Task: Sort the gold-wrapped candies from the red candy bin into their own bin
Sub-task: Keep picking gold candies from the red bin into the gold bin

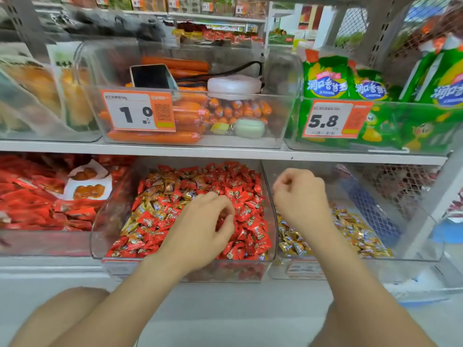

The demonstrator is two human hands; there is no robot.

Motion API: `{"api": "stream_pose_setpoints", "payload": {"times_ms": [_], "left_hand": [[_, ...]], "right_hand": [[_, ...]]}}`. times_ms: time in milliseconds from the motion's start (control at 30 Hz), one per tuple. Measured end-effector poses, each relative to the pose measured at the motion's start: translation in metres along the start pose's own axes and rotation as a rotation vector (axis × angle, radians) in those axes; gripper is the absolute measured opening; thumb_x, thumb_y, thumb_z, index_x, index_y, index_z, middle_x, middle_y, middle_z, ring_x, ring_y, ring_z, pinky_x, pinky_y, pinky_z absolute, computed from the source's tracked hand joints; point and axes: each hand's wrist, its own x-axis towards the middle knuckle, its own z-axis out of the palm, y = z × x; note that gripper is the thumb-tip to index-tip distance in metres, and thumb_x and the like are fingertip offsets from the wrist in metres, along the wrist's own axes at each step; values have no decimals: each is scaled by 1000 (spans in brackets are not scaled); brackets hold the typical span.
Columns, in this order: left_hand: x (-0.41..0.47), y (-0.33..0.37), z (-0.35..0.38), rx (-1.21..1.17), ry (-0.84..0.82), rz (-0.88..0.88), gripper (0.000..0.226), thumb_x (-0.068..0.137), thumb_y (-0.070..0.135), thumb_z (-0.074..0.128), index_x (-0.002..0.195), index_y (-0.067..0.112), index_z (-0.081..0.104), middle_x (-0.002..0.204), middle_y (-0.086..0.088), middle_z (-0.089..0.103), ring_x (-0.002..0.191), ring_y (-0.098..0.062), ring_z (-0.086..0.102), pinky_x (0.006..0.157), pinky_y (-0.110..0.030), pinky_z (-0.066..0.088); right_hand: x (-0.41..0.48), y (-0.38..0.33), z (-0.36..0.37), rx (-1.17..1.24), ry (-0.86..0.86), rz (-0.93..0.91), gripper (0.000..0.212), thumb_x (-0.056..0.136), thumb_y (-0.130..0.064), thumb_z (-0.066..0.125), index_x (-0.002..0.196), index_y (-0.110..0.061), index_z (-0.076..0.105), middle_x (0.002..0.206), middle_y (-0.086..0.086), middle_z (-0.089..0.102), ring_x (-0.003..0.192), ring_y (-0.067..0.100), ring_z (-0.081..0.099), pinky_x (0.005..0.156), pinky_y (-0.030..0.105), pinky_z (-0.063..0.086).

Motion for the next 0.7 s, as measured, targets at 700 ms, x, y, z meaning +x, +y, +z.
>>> {"api": "stream_pose_setpoints", "payload": {"times_ms": [700], "left_hand": [[-6,17,35,316,-157,17,37,103,59,39,130,40,57,149,9,42,144,-24,31,122,-45,19]], "right_hand": [[-14,51,-17,-108,22,-138,22,95,-20,62,112,-23,76,104,4,67,95,25,66,89,39,55]]}}
